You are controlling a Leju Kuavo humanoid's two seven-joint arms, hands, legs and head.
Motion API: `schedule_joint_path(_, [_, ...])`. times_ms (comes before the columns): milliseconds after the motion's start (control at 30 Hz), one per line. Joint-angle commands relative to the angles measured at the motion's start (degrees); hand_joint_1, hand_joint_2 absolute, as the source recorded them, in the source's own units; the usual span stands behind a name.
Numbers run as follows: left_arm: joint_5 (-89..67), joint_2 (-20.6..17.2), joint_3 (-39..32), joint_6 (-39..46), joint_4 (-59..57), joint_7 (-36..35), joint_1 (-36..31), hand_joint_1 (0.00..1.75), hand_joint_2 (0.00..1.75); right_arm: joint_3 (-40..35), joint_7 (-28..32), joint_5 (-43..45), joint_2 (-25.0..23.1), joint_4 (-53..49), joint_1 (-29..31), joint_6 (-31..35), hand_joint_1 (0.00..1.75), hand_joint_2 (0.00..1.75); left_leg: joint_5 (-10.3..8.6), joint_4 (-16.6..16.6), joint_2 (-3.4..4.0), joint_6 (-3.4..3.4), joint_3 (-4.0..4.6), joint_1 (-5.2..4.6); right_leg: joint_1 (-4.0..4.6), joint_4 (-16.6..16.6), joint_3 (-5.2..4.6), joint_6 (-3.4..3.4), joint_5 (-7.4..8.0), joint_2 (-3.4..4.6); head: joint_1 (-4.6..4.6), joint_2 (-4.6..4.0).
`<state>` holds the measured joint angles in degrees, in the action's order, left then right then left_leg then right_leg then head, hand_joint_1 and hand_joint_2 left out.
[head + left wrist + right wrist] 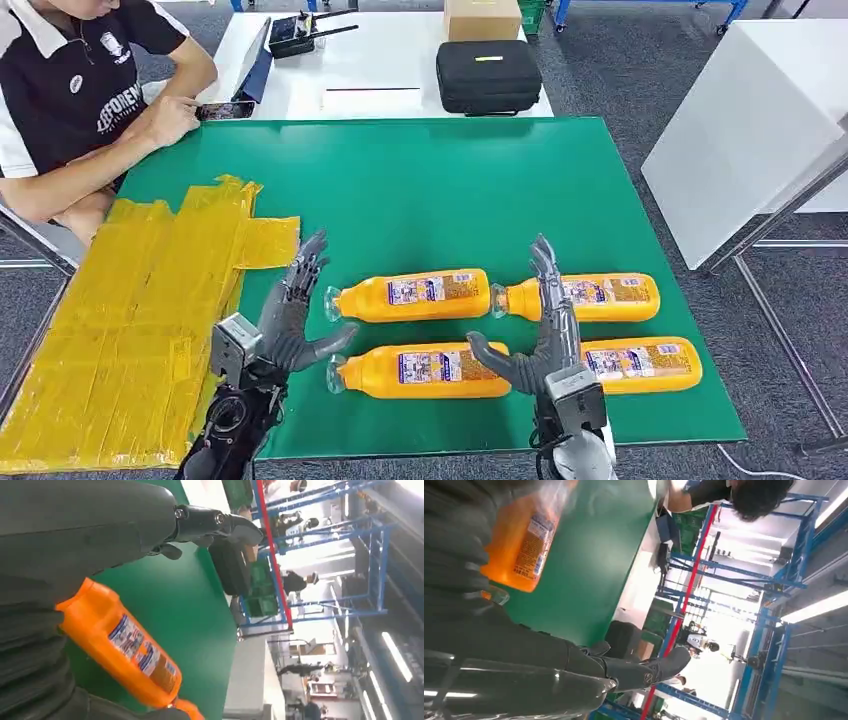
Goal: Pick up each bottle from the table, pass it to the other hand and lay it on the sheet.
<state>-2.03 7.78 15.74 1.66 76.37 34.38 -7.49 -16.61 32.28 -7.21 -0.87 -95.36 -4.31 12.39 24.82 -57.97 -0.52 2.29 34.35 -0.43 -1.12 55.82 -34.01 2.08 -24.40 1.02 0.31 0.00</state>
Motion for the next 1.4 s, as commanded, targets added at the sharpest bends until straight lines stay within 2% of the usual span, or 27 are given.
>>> schedule_joint_path(33, [-0.8,-2.0,0.5,0.4,-0.1,-0.5,1.2,0.00,1.75,2.4,-0.3,0.4,-0.3,0.6,-0.4,-0.7,0.00,1.75,0.03,0.0,0.07,-0.16,-0.15,0.04,0.05,0.0,0.13,-0.13,0.00,-0.04,0.00,0.00])
schedule_joint_path(633, [-0.6,-1.7,-0.1,-0.3,-0.2,-0.5,1.2,0.00,1.75,3.9,-1.1,1.0,-0.2,-1.1,-2.7,-1.1,0.00,1.75,0.03,0.0,0.03,-0.16,-0.11,0.06,0.08,0.0,0.12,-0.12,-0.01,-0.08,0.00,0.00])
schedule_joint_path(1400, [-1.2,-1.1,-0.2,-0.1,0.1,-0.9,-0.5,0.00,1.75,5.1,-2.1,-0.2,-1.2,-1.5,-1.0,-2.1,0.00,1.75,0.00,0.0,0.05,-0.14,-0.03,0.04,0.05,0.0,0.03,-0.10,0.02,-0.05,-0.02,0.00])
